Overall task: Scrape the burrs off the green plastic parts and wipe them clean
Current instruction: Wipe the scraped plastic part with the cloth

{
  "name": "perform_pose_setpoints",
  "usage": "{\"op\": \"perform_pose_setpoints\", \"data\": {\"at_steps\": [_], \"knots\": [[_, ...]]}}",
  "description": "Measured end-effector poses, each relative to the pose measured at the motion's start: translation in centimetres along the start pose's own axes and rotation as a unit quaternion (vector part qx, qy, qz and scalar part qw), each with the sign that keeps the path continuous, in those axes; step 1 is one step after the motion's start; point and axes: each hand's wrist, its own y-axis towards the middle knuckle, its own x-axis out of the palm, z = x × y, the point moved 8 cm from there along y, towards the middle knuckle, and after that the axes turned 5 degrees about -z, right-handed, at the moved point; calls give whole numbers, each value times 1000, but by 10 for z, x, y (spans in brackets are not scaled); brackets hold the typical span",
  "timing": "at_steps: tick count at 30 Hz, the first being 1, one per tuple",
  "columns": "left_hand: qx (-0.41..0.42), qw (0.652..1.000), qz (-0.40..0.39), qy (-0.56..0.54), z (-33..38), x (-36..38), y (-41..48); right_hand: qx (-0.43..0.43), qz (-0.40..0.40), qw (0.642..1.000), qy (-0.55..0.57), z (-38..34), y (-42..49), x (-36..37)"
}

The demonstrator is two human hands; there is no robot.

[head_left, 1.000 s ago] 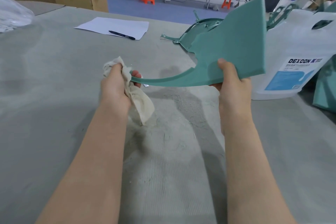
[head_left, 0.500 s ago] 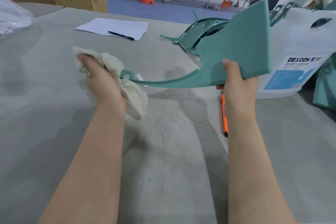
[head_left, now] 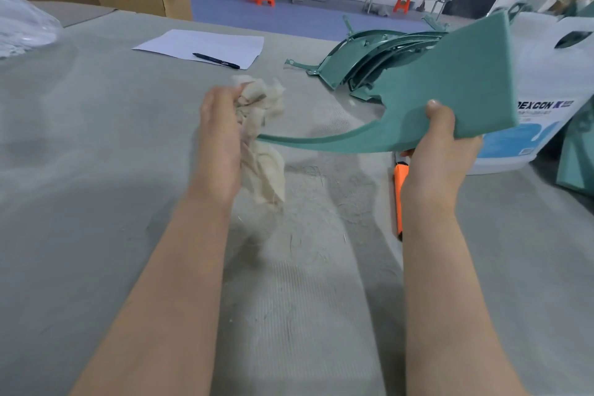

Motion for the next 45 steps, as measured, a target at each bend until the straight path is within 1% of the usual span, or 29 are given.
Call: {"op": "perform_pose_setpoints", "data": {"at_steps": [2,3,5,7,8,10,12,14,16,17,19,21,23,26,29,31,34,35,38,45], "knots": [[-27,992,-62,-105,0,11,-1,26,24,999,9,5,3,-7],[-12,990,-79,-119,3,14,-1,44,34,998,13,9,4,-9],[34,990,-80,-112,13,16,-3,75,41,996,18,15,5,-11],[61,991,-66,-95,16,15,-6,91,34,995,24,20,5,-9],[71,995,-42,-62,16,12,-6,97,29,995,26,22,5,-7],[94,994,38,46,17,2,-8,102,9,995,18,24,2,-2],[106,975,114,161,20,-7,-11,96,-11,995,-5,24,0,3],[75,951,149,260,18,-12,-11,79,-19,997,-15,20,-2,5],[40,939,149,306,15,-13,-9,51,-17,999,-6,13,-2,6],[24,942,144,304,11,-13,-8,33,-14,999,-1,8,-2,6],[-7,961,120,249,3,-11,-6,14,-10,1000,2,2,-2,5],[-7,983,88,159,2,-6,-7,25,-4,1000,3,4,-1,2],[8,995,57,80,3,0,-8,47,13,999,3,10,1,-3],[25,1000,-3,-5,6,10,-8,66,27,997,-8,15,3,-8],[27,996,-56,-60,9,18,-6,86,30,996,-21,19,5,-10],[30,996,-64,-49,10,18,-7,99,31,994,-21,22,6,-12],[28,998,-21,51,8,11,-7,112,32,993,-19,24,7,-12],[24,997,-6,68,7,8,-7,114,31,993,-18,24,7,-12],[23,997,37,68,8,2,-8,110,24,993,-17,24,6,-9],[42,994,76,61,11,-2,-9,109,5,993,-40,26,3,-3]]}}
